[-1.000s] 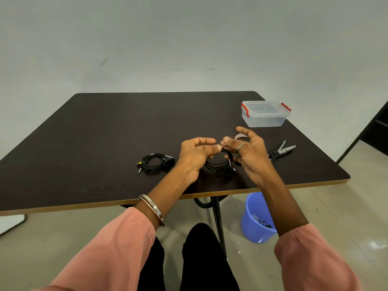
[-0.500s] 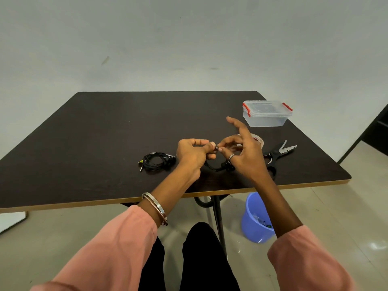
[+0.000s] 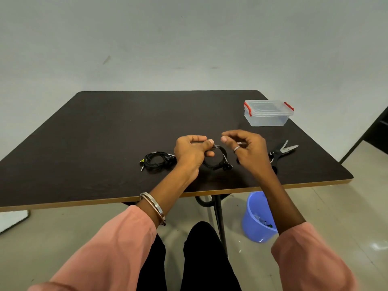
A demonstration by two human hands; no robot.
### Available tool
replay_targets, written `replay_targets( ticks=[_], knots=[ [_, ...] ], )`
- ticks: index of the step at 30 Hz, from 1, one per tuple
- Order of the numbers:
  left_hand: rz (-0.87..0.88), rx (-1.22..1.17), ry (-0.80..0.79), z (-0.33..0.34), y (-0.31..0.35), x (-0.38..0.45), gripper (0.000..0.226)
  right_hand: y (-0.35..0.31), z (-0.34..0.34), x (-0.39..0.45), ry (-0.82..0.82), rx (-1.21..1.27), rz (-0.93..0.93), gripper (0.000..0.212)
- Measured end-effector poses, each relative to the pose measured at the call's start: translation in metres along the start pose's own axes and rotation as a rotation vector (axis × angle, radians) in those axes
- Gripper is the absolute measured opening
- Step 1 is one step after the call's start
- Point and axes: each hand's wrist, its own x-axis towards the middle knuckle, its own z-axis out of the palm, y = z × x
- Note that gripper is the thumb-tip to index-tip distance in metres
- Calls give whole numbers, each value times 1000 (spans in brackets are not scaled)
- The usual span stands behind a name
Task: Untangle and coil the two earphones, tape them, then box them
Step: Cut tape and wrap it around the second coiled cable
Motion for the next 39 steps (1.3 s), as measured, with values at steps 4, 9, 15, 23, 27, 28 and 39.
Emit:
replay_targets(
  ticks=[4, 9, 15, 23, 27, 28, 39],
  knots=[
    [92, 93, -25, -6, 2, -2, 16, -3, 2, 7, -237, -114, 34, 20],
    [77, 141, -31, -14, 1, -1, 9, -7, 9, 13, -381, -504, -222, 19],
    [61, 123, -86, -25, 3, 1, 7, -3, 27, 10, -292, -586, -343, 14],
    [150, 370, -27, -55, 23, 14, 12, -2, 30, 20, -265, -184, 142, 18],
    [173, 409, 13, -63, 32, 17, 9, 4, 41, 30, -316, -235, 255, 17],
    [181, 415, 26, -64, 33, 18, 9, 4, 44, 31, -328, -269, 256, 18],
    [228, 402, 73, -65, 37, 32, 12, 11, 46, 40, -251, -273, 292, 22]
  ],
)
